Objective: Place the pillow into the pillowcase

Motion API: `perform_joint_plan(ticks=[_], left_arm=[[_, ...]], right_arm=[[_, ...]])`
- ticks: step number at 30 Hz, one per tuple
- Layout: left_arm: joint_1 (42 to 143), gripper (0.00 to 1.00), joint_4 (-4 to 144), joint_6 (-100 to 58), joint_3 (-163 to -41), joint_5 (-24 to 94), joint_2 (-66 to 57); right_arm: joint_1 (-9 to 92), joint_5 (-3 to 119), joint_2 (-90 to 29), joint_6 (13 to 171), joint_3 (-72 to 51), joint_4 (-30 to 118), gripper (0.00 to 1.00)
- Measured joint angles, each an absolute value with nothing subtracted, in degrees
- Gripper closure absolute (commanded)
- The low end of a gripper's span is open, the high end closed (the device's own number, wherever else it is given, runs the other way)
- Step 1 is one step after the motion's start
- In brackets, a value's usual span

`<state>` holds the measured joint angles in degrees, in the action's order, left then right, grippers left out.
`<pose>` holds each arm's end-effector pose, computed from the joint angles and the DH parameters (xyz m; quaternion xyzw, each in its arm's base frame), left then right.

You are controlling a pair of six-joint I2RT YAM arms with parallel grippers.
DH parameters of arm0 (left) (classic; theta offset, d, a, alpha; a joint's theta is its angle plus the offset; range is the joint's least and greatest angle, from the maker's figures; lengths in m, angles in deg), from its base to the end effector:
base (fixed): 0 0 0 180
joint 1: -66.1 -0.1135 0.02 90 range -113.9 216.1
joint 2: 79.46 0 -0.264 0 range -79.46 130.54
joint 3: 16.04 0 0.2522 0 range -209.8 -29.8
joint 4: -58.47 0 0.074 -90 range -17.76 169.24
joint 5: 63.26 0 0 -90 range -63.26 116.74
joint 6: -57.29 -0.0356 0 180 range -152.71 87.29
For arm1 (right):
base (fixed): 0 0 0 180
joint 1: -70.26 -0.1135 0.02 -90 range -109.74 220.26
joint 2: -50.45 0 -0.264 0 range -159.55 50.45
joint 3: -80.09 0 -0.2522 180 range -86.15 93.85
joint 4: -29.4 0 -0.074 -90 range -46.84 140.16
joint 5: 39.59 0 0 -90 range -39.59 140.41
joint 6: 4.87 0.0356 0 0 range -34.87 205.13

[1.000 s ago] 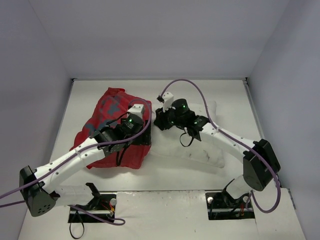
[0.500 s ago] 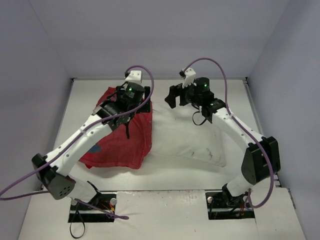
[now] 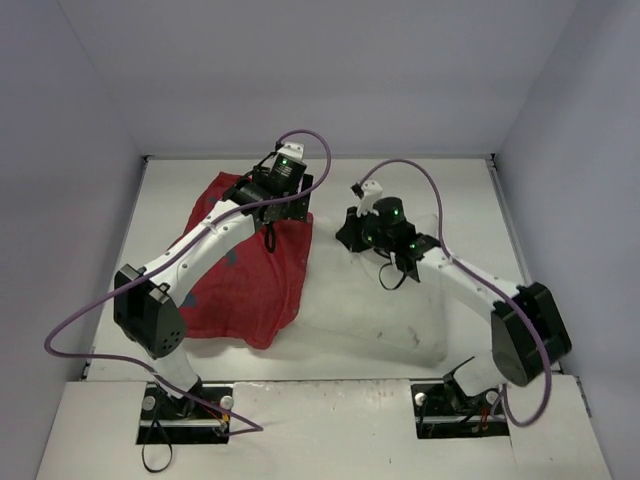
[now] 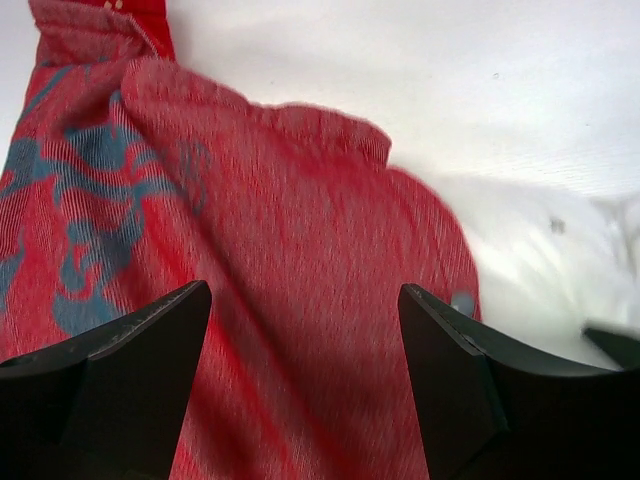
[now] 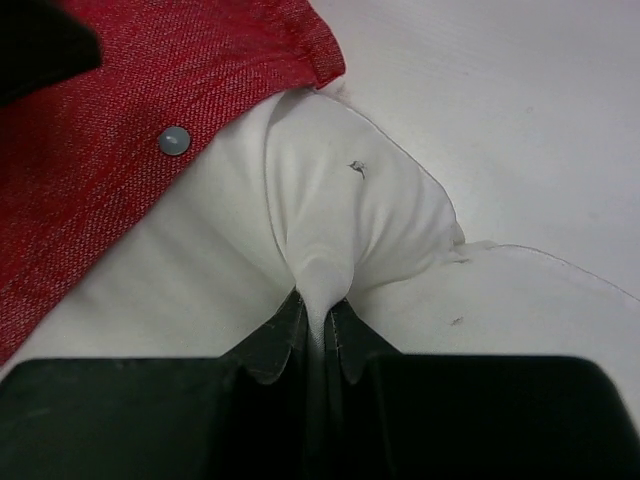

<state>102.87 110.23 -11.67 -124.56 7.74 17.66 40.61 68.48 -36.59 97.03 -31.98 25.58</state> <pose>0.3129 -0.2194 0.3556 0.0539 0.8962 -0.0690 0.4348 0.2976 0.1821 0.2661 -0.2153 0.7609 0.3293 0.5160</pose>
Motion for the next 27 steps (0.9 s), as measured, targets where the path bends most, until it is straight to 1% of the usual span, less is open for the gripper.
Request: perform_joint_plan(ticks=[4, 9, 22, 27], left_arm=[[102.5, 0.29, 110.4, -13.1, -127.7, 10.4, 19.5], [103.0, 0.28, 110.7, -14.6, -131.6, 13.5, 23.3], [106.7, 0.29, 115.2, -17.0, -132.0, 18.4, 25.0], [106.9, 0.28, 116.5, -17.4, -130.6, 16.5, 25.1]], right_arm=[[36.0, 61.2, -29.6, 100.7, -36.2, 27.9, 1.0], [34.2, 56.4, -28.6, 103.2, -37.0, 29.5, 1.0], [34.6, 55.3, -29.9, 102.8, -36.0, 30.1, 1.0], [34.7, 55.7, -30.3, 102.3, -35.7, 30.2, 1.0]])
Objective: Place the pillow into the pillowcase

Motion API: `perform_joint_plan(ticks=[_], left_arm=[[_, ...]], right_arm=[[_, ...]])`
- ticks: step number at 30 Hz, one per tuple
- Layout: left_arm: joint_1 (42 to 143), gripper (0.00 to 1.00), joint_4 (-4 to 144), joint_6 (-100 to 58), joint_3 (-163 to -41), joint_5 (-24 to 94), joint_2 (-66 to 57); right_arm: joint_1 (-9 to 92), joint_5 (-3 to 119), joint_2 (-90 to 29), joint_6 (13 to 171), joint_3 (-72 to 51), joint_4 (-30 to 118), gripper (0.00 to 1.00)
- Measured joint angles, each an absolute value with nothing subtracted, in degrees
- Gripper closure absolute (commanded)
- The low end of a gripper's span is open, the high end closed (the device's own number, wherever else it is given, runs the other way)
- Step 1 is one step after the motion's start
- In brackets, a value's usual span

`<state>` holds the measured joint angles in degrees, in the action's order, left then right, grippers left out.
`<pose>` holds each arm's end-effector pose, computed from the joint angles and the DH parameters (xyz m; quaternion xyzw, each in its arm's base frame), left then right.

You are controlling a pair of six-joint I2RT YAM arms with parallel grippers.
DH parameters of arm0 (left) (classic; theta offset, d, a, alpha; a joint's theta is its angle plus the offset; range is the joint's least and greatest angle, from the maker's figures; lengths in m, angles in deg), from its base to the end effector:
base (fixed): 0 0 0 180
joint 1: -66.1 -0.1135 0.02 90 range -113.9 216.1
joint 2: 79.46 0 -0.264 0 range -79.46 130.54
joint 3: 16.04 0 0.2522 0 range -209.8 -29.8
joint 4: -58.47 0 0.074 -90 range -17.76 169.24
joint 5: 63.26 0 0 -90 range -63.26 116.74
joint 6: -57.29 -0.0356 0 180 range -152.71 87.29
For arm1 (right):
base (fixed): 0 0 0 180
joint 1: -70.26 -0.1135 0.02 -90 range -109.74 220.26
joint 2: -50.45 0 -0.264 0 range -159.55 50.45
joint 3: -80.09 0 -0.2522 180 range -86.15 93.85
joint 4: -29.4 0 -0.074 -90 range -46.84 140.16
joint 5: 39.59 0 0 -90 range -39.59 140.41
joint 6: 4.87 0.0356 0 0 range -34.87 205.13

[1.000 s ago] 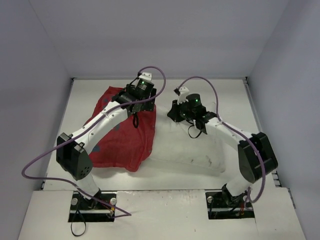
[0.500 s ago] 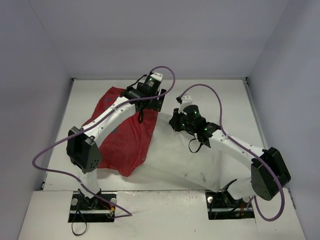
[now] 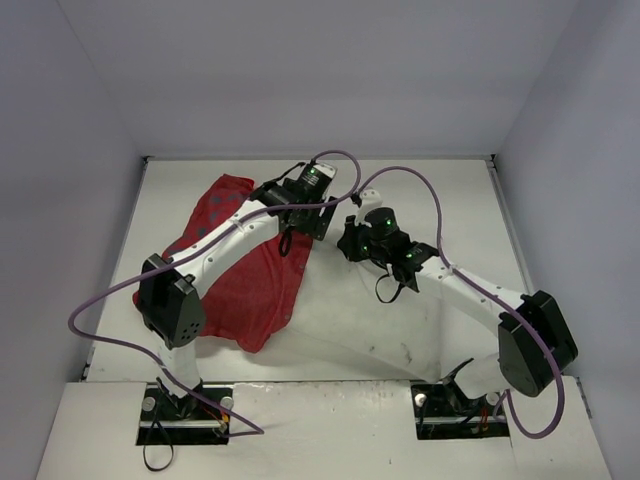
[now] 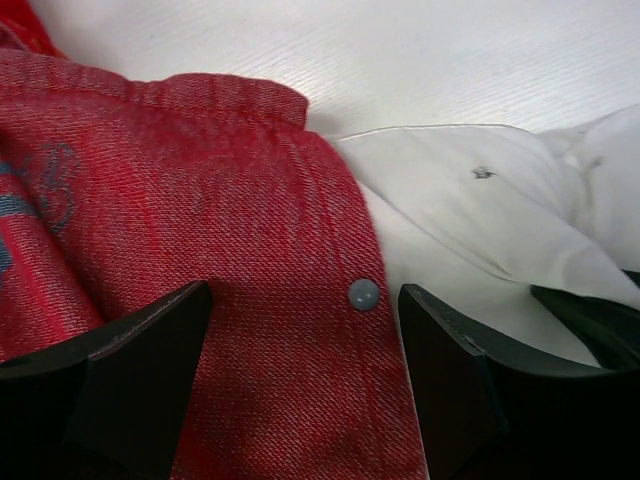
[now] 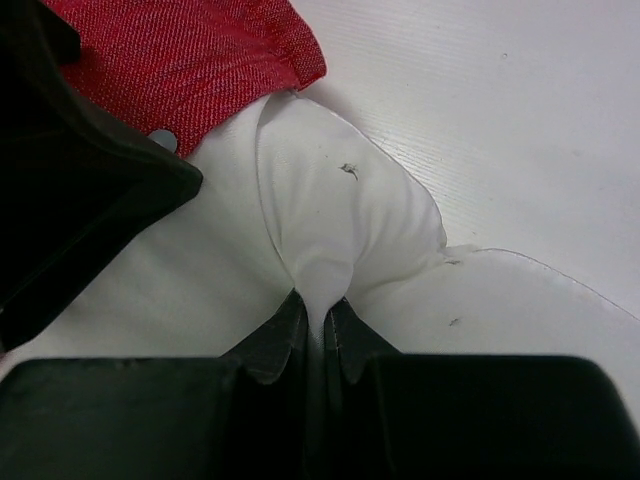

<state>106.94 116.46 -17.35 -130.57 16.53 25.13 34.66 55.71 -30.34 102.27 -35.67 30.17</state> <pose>0.3126 -0.2619 0.3314 0.1740 0.9142 -0.0946 0.3536 0.2615 0.1913 0.2697 -0.1561 0.7898 0.2963 0.5138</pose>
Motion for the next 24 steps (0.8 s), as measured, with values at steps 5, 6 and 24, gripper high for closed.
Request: perform_joint_plan(ticks=[5, 6, 24], left_arm=[[106.8, 0.46, 116.7, -17.7, -130.7, 12.7, 26.8], [106.8, 0.55, 116.6, -17.6, -130.8, 12.3, 27.3], [110.7, 1.0, 115.6, -16.9, -147.1, 40.1, 27.6]], right_arm=[[34.7, 55.9, -30.8, 101.6, -35.3, 30.2, 1.0], [34.7, 56.0, -30.8, 101.6, -35.3, 30.2, 1.0], [40.9, 68.7, -28.2, 98.3, -35.3, 30.0, 1.0]])
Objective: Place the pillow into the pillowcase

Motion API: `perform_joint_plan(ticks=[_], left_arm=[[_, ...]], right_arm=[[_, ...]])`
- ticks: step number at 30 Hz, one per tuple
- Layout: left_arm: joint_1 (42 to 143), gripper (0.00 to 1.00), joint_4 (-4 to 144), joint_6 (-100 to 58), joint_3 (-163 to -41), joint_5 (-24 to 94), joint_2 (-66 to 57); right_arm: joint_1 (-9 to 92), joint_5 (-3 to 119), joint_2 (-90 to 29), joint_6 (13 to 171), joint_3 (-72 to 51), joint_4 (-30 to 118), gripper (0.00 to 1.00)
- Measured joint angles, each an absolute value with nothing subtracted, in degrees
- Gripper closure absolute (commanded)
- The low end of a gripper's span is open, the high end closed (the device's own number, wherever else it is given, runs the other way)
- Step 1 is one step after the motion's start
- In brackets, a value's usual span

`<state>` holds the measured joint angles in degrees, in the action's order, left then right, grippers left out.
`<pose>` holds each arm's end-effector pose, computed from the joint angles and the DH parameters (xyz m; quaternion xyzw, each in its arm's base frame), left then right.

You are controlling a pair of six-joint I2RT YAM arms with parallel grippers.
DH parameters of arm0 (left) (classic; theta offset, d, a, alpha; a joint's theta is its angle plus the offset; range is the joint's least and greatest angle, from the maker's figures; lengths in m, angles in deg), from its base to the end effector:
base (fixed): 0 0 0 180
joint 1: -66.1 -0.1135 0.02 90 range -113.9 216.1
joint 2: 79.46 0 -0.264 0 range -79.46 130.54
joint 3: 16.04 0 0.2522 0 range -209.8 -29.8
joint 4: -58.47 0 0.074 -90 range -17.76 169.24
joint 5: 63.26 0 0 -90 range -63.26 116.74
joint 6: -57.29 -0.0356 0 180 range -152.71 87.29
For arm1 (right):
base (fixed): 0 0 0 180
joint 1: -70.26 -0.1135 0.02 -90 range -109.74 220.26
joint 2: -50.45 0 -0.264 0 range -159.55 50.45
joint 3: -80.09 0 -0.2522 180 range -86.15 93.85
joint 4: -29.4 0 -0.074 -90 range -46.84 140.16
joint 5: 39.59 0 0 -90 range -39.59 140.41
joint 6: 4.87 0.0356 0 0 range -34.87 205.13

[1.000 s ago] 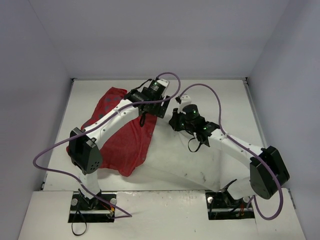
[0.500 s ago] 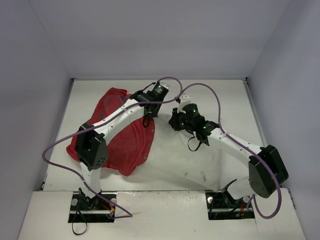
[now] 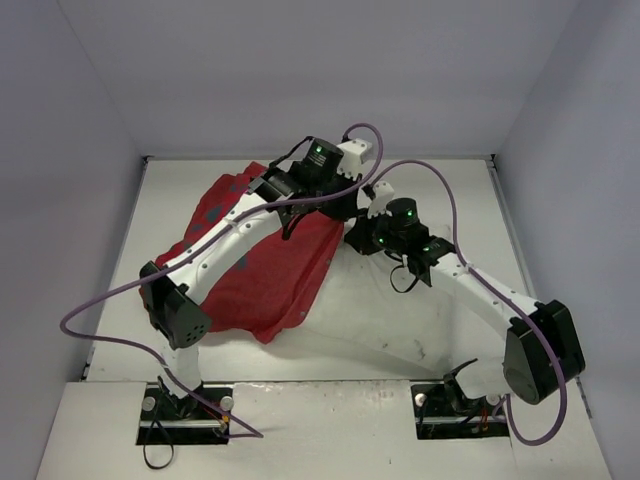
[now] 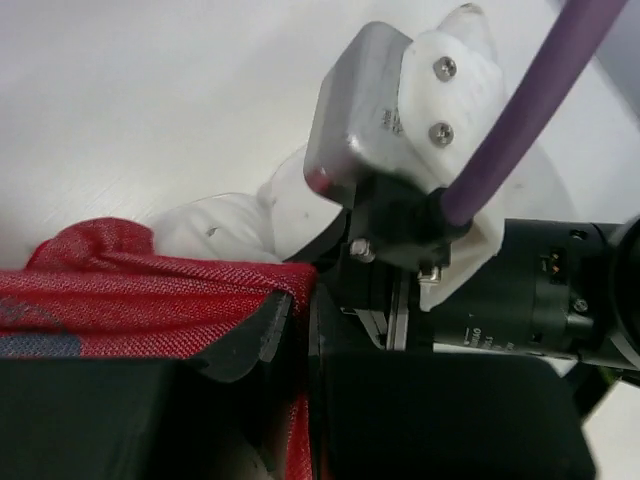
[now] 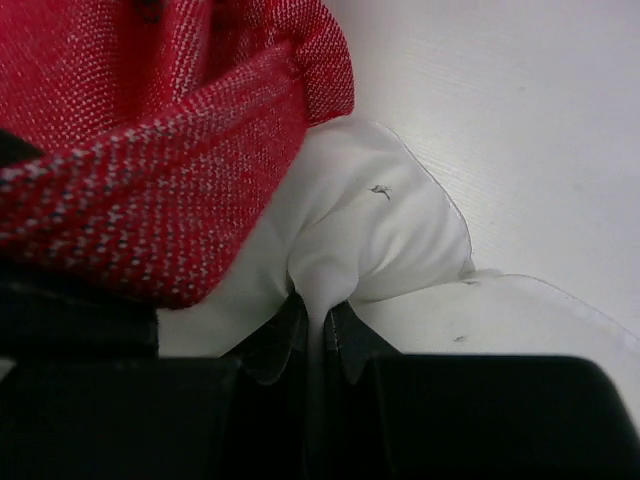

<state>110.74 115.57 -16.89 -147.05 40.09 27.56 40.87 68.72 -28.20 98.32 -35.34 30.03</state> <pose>0.2921 -0.3000 0.4091 0.2710 0.8321 -0.3265 0.3573 0.2707 0.1653 0.2836 -0.2064 0.7602 0.3363 0.5161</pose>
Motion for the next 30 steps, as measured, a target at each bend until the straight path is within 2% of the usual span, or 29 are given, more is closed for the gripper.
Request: perform_joint_plan(ticks=[7, 9, 10, 11, 14, 17, 22, 26, 30], left_arm=[[109.6, 1.0, 99.4, -9.6, -128.3, 47.7, 18.4], [109.6, 0.79, 97.9, -9.0, -126.0, 47.7, 18.2], [109.5, 0.58, 97.4, -8.5, -125.1, 47.4, 18.3], [109.5, 0.46, 97.4, -8.6, -124.6, 46.9, 18.3], [109.5, 0.31, 98.0, -8.8, -124.7, 42.7, 17.8], [109.3, 0.27, 100.6, -10.0, -125.1, 34.3, 15.6], [106.0, 0.27, 104.4, -11.6, -125.0, 21.7, 9.0], [99.8, 0.27, 105.6, -11.6, -124.7, 17.5, 7.3], [95.1, 0.27, 106.7, -11.6, -124.4, 16.6, 12.1]], right_arm=[[42.7, 69.3, -25.4, 98.8, -36.2, 29.0, 1.0], [43.0, 69.0, -25.4, 99.3, -37.5, 28.1, 1.0], [43.1, 68.7, -25.4, 99.5, -38.0, 27.7, 1.0], [43.2, 68.5, -25.4, 99.7, -38.2, 27.4, 1.0], [43.2, 67.3, -25.4, 99.8, -38.2, 26.4, 1.0], [43.2, 66.6, -25.6, 99.3, -38.2, 26.2, 1.0], [43.2, 66.4, -26.3, 97.6, -38.2, 25.7, 1.0], [43.2, 67.0, -27.1, 95.8, -37.6, 25.7, 1.0], [43.2, 67.7, -28.2, 94.5, -36.4, 25.8, 1.0]])
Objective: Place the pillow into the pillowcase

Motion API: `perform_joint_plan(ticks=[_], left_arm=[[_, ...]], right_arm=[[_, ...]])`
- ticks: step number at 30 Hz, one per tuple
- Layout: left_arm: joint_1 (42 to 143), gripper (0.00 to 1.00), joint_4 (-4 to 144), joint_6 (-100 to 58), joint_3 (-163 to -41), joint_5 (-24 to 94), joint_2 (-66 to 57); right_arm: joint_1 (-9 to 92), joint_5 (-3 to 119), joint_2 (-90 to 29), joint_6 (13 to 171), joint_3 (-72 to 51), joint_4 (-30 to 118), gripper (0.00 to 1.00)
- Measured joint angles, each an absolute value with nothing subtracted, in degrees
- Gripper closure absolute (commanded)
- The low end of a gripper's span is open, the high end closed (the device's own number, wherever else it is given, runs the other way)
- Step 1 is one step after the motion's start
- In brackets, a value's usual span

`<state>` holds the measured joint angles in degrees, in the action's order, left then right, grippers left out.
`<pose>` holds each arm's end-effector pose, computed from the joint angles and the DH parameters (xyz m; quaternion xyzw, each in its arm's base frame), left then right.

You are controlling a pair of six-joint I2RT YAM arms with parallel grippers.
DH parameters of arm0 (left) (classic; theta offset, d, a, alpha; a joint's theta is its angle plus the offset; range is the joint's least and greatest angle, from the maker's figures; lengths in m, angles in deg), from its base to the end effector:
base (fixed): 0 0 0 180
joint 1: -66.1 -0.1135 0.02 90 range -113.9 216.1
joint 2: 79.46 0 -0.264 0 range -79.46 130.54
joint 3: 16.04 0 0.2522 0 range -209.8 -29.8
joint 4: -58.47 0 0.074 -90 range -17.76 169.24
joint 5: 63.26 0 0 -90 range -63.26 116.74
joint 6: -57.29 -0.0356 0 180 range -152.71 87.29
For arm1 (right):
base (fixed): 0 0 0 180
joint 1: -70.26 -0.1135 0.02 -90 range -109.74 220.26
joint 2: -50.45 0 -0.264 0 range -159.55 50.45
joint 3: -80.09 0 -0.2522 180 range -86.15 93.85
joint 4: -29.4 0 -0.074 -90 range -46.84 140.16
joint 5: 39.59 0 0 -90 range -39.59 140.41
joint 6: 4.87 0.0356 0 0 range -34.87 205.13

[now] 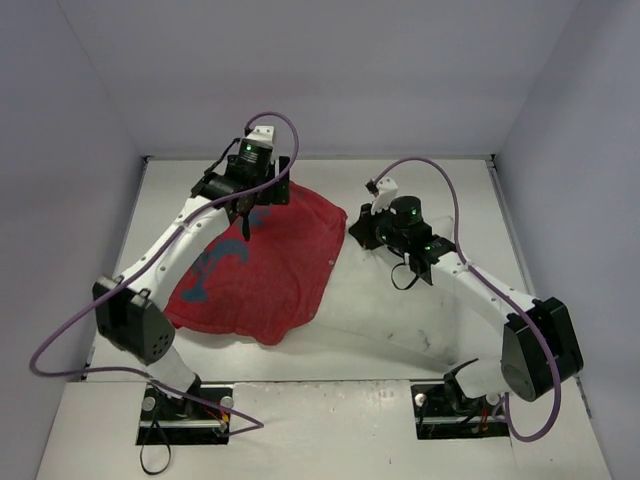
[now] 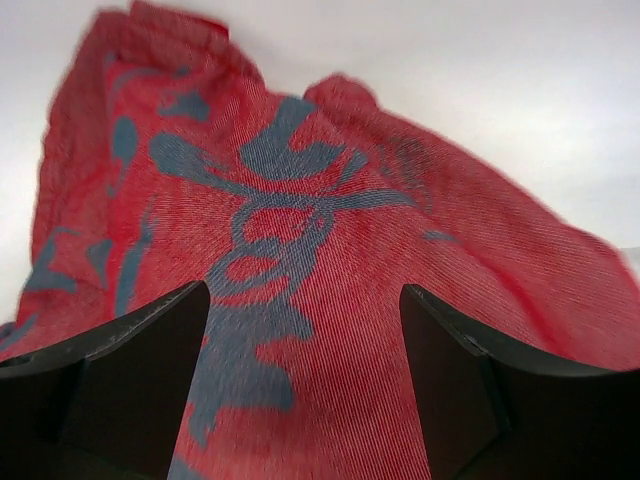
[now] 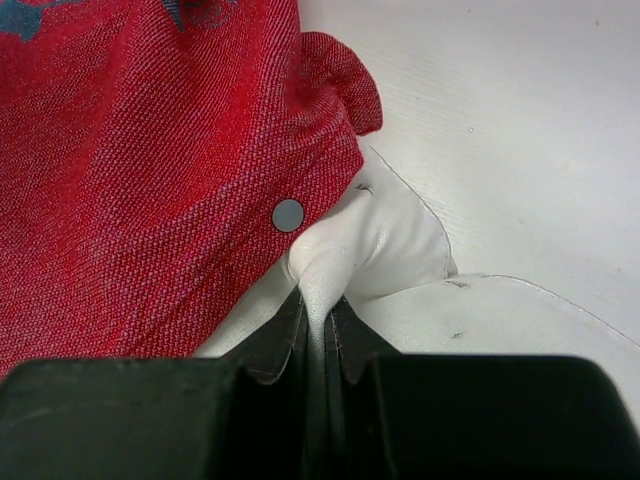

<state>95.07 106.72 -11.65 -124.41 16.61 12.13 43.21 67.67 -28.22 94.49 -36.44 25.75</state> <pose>0.3196 -0.1698 0.3933 0.0169 0.8699 -0.1361 0.4738 0.2778 0.1537 0.2846 -0.2115 0.7422 0.3057 0.5576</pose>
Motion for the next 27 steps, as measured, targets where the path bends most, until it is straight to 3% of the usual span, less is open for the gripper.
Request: perform_joint_plan(ticks=[5, 8, 9, 12, 16, 27], left_arm=[[93.5, 0.3, 107.9, -11.6, -124.4, 19.2, 20.4], [93.4, 0.41, 108.7, -11.6, -124.4, 20.3, 22.7], [93.3, 0.49, 108.9, -11.6, -124.4, 20.5, 22.9], [93.1, 0.61, 109.3, -11.6, -124.7, 21.4, 23.1], [92.8, 0.98, 109.7, -11.8, -125.7, 24.6, 23.9], [95.9, 1.0, 112.6, -12.8, -130.9, 26.6, 24.5]], right_arm=[[43.2, 68.5, -28.9, 93.7, -35.8, 25.8, 1.0], [43.2, 68.8, -28.9, 93.5, -35.8, 25.8, 1.0], [43.2, 68.9, -28.9, 93.4, -35.8, 25.8, 1.0], [43.2, 69.0, -28.9, 93.4, -35.8, 25.8, 1.0], [43.2, 69.0, -28.9, 93.2, -35.8, 25.8, 1.0], [43.2, 68.9, -29.0, 92.7, -35.8, 26.3, 1.0]])
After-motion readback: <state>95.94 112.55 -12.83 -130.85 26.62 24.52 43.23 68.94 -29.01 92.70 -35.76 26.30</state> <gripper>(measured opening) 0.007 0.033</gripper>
